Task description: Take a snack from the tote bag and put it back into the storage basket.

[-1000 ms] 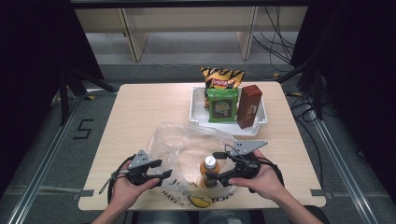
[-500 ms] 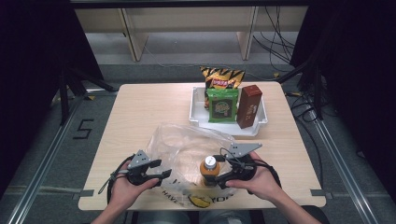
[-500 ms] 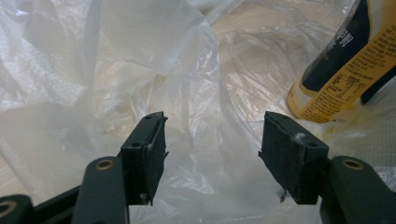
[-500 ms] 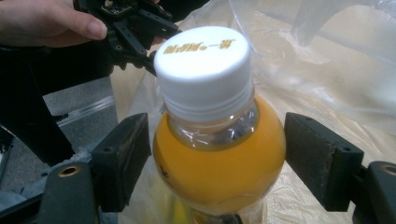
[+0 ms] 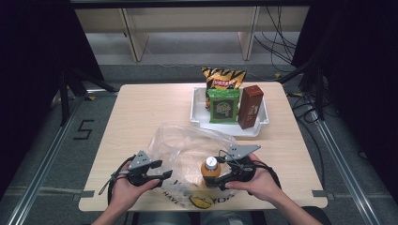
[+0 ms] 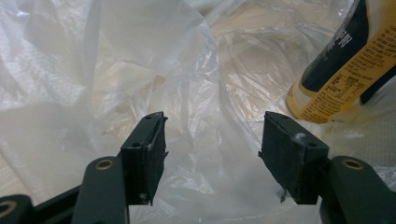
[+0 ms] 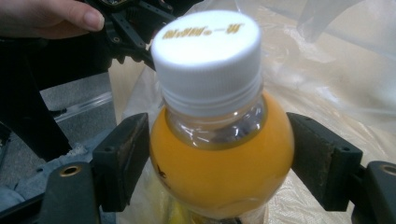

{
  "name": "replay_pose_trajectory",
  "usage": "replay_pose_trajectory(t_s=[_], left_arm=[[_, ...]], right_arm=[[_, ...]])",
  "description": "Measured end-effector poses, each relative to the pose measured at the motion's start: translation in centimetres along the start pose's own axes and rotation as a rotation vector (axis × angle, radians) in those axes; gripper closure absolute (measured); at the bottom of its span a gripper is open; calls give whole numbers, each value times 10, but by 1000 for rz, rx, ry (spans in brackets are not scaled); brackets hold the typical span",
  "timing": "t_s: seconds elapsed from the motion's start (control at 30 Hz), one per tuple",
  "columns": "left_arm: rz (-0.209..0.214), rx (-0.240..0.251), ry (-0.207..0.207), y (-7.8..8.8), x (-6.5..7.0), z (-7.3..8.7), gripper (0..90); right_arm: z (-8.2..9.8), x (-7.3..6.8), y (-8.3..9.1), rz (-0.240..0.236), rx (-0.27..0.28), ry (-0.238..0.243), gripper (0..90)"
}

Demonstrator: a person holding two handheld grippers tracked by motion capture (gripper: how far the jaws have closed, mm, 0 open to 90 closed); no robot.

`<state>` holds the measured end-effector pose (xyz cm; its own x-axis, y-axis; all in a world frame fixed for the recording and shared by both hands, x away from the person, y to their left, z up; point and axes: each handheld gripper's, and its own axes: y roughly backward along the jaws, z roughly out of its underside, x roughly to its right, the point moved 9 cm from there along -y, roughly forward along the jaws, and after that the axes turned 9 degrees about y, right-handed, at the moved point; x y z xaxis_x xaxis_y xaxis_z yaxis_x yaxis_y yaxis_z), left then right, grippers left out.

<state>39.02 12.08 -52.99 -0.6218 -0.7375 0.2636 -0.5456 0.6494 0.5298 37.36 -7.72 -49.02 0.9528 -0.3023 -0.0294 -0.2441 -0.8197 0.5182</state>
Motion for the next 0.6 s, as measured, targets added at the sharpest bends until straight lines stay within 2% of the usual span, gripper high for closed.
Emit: replay_pose_trajectory(t_s=[0.03,0.07,0.1,0.17,0.2,0.3,0.37,0.4,0.47,0.53,0.6], left_arm=[[0,0,1,0,0,0,395],[0,0,0,0,0,0,395],[1,0,0,0,0,0,395],[1,0,-1,0,0,0,395],[1,0,-1,0,0,0,395],[4,-1,1,0,0,0,395],[4,0,-1,-1,0,0,395],[4,-1,-2,0,0,0,395],[5,-3,-2,0,0,0,395],[1,0,-1,0,0,0,395],[1,0,-1,0,0,0,395]], right_arm=[[0,2,-1,11,8,22,253],[1,0,-2,-3,-5,10,254],[2,1,-3,-3,-6,31,256],[2,0,-3,5,-5,6,259],[2,1,-3,3,-9,24,260],[1,2,-3,1,-2,22,265],[3,4,-3,14,-10,43,266],[4,1,-4,10,-12,6,269],[4,1,-7,10,-6,13,272],[6,2,-7,5,-23,34,276],[6,1,-8,11,-21,24,279]])
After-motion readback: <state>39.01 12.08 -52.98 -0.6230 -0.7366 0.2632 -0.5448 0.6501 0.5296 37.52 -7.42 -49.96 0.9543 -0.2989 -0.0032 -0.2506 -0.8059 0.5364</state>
